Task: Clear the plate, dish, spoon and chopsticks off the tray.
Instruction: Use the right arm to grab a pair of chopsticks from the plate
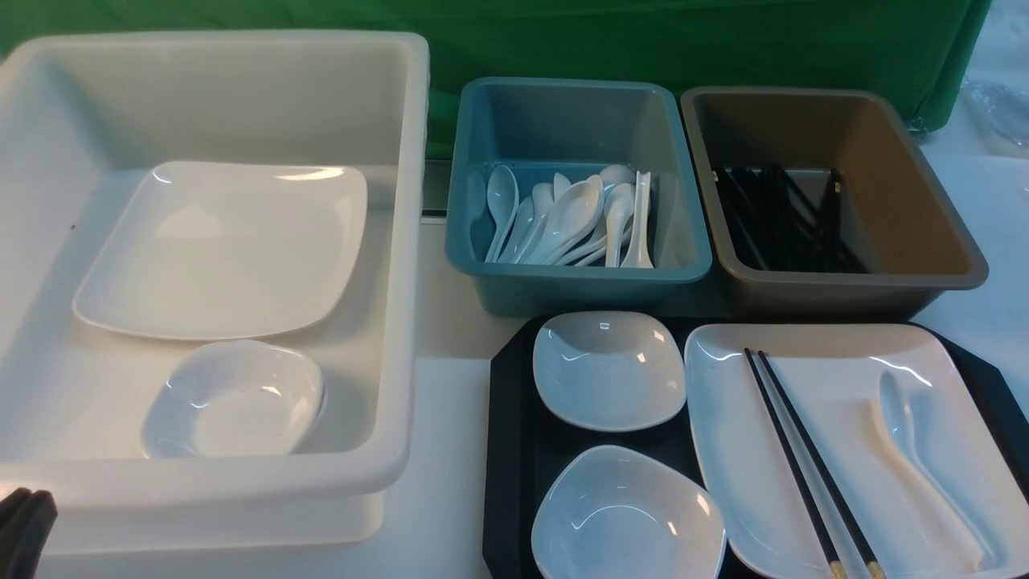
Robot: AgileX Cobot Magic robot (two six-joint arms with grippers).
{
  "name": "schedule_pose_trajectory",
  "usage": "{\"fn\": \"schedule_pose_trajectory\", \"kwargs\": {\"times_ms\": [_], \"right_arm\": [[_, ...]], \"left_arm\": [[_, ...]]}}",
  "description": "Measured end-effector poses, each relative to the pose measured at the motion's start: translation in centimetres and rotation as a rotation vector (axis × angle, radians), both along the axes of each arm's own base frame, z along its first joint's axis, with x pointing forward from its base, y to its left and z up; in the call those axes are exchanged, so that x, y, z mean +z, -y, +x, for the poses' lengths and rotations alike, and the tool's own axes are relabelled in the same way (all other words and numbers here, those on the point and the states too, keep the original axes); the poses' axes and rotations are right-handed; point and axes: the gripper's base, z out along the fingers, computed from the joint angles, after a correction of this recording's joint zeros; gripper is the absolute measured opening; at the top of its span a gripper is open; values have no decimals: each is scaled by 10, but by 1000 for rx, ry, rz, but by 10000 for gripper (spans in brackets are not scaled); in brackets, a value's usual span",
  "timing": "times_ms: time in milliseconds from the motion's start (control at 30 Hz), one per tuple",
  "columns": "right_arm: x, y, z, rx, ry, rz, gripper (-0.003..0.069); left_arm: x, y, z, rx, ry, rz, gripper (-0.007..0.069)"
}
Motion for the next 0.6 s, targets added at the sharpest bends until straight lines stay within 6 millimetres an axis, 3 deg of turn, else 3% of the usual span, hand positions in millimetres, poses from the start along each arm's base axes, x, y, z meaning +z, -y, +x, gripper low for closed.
{"fn": "schedule_pose_trajectory", "kwargs": {"times_ms": [33, 167, 300, 467, 500, 600], "right_arm": [[0, 0, 0, 0, 0, 0, 238], [1, 0, 0, -1, 12, 0, 238], [2, 0, 1, -7, 28, 22, 238], [17, 0, 4, -80, 193, 388, 238], [23, 1, 4, -103, 262, 534, 238], [32, 3, 4, -125, 361, 744, 238]], "left_arm": [[1, 0, 0, 0, 7, 0, 17], [15, -2, 0, 23, 150, -332, 17], [24, -6, -1, 48, 243, -455, 17], [31, -10, -2, 67, 333, -515, 17], [36, -12, -4, 71, 386, -580, 17], [49, -18, -10, 61, 557, -719, 17]]}}
